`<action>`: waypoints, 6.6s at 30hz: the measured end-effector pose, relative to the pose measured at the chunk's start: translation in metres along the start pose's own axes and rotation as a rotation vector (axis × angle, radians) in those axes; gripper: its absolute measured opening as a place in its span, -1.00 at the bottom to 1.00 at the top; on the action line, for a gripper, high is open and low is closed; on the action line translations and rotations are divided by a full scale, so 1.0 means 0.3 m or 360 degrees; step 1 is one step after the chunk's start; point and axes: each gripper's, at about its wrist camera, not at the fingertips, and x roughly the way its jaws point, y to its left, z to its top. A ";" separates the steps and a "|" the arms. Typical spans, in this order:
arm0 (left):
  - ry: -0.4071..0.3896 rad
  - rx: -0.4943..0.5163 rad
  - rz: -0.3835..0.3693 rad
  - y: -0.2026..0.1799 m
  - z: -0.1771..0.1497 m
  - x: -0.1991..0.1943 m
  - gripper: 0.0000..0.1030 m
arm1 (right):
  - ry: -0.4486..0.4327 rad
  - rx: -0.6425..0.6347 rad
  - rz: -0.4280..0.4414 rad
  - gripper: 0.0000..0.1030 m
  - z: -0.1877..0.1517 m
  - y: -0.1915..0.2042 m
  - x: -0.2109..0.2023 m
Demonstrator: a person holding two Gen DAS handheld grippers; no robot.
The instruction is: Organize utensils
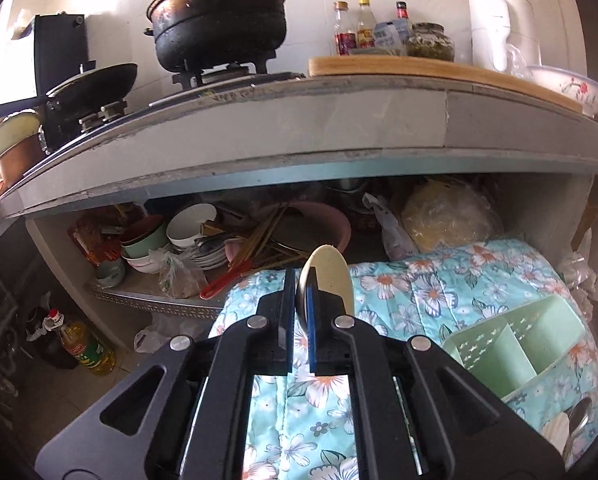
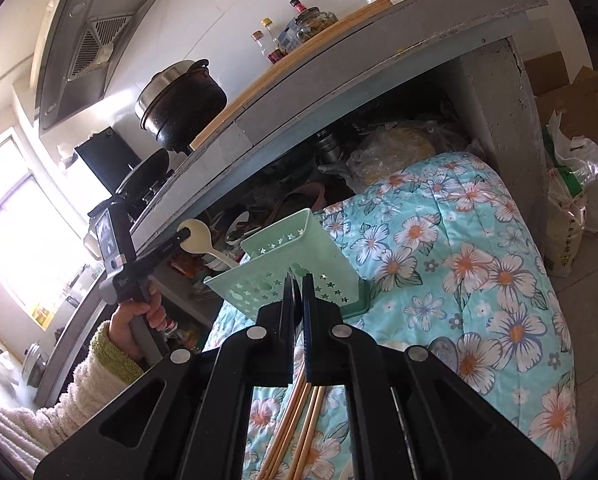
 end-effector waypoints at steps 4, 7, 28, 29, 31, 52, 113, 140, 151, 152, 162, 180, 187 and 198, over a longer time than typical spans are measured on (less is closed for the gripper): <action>0.0099 -0.0013 -0.0137 -0.016 -0.040 0.033 -0.82 | -0.0080 -0.0074 -0.0016 -0.92 0.071 0.030 -0.018; 0.0174 -0.0108 -0.0276 0.002 -0.059 0.049 -0.47 | -0.0183 -0.0153 -0.0029 -0.92 0.145 0.068 -0.037; 0.0270 -0.0497 -0.0603 0.161 -0.384 -0.198 0.54 | -0.0075 -0.0686 -0.0482 -0.92 0.294 0.204 0.378; 0.0308 -0.0515 -0.0626 0.155 -0.411 -0.197 0.55 | -0.0048 -0.0706 -0.0492 -0.92 0.281 0.207 0.400; 0.0375 -0.0528 -0.0651 0.142 -0.461 -0.196 0.55 | 0.0009 -0.0744 -0.0503 -0.92 0.255 0.218 0.441; 0.0537 -0.0395 -0.0708 0.032 -0.655 -0.262 0.76 | -0.0016 -0.0447 -0.0362 -0.25 0.202 0.204 0.183; 0.0436 0.0038 -0.1001 -0.370 -0.589 -0.298 0.82 | 0.0465 0.0157 -0.0326 -0.28 -0.300 -0.269 0.191; 0.0525 -0.0039 -0.1012 -0.313 -0.633 -0.263 0.11 | 0.0448 0.0325 -0.0301 -0.79 -0.270 -0.310 0.297; 0.0539 -0.0079 -0.1000 -0.283 -0.635 -0.266 0.11 | 0.0463 0.0355 -0.0280 -0.77 -0.275 -0.305 0.342; 0.0540 -0.0084 -0.0999 -0.280 -0.635 -0.265 0.11 | 0.0462 0.0361 -0.0277 -0.76 -0.276 -0.305 0.346; 0.0531 -0.0086 -0.0988 -0.275 -0.629 -0.275 0.11 | 0.0439 0.0391 -0.0193 -0.91 -0.281 -0.290 0.339; 0.0520 0.0001 -0.1091 -0.410 -0.476 -0.246 0.02 | 0.0207 0.0471 -0.0109 -0.93 -0.235 -0.358 0.005; 0.0632 0.0192 -0.1311 -0.657 -0.416 -0.154 -0.12 | 0.0068 0.0536 -0.0221 -0.93 -0.234 -0.465 -0.156; 0.0861 0.0687 -0.1456 -0.897 -0.429 0.031 -0.07 | 0.0094 0.0607 -0.0240 -0.93 -0.227 -0.554 -0.117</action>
